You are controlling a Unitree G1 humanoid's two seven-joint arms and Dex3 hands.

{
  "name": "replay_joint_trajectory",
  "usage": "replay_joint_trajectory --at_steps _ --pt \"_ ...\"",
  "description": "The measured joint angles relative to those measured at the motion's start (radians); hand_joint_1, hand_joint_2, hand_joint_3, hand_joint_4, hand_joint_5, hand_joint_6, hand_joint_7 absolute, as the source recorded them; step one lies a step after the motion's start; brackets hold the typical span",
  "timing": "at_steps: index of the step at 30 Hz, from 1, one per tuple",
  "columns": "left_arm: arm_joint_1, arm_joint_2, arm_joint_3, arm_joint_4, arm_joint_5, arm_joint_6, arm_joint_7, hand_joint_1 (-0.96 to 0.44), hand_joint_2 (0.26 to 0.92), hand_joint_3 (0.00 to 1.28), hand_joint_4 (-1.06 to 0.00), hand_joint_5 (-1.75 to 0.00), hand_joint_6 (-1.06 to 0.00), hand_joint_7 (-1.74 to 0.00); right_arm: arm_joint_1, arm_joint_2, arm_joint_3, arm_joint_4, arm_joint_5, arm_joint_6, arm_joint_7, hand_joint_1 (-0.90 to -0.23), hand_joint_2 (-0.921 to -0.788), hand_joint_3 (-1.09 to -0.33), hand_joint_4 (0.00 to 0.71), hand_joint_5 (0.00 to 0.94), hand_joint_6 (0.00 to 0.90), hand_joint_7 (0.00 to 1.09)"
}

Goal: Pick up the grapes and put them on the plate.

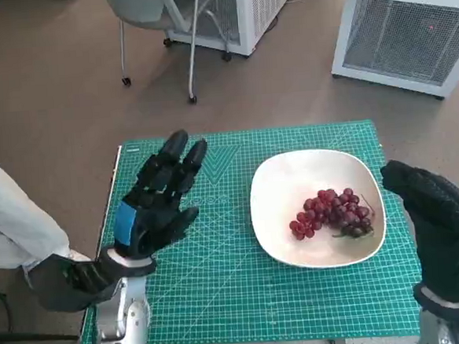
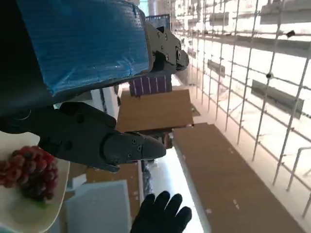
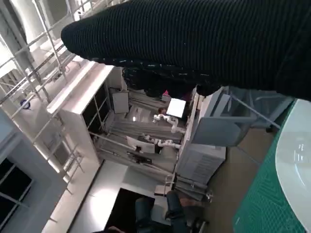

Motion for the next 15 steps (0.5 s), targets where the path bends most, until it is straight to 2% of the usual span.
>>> replay_joint_trajectory --at_steps 15 --pt "0.03 0.029 0.008 -0.083 -0.046 0.082 0.017 -0.49 0.921 0.31 -0.21 0.0 -0.28 -0.06 0.021 0.002 0.011 -0.028 0.002 0.013 0.001 -0.459 -0.921 -0.548 0.565 0.0 0.198 0.68"
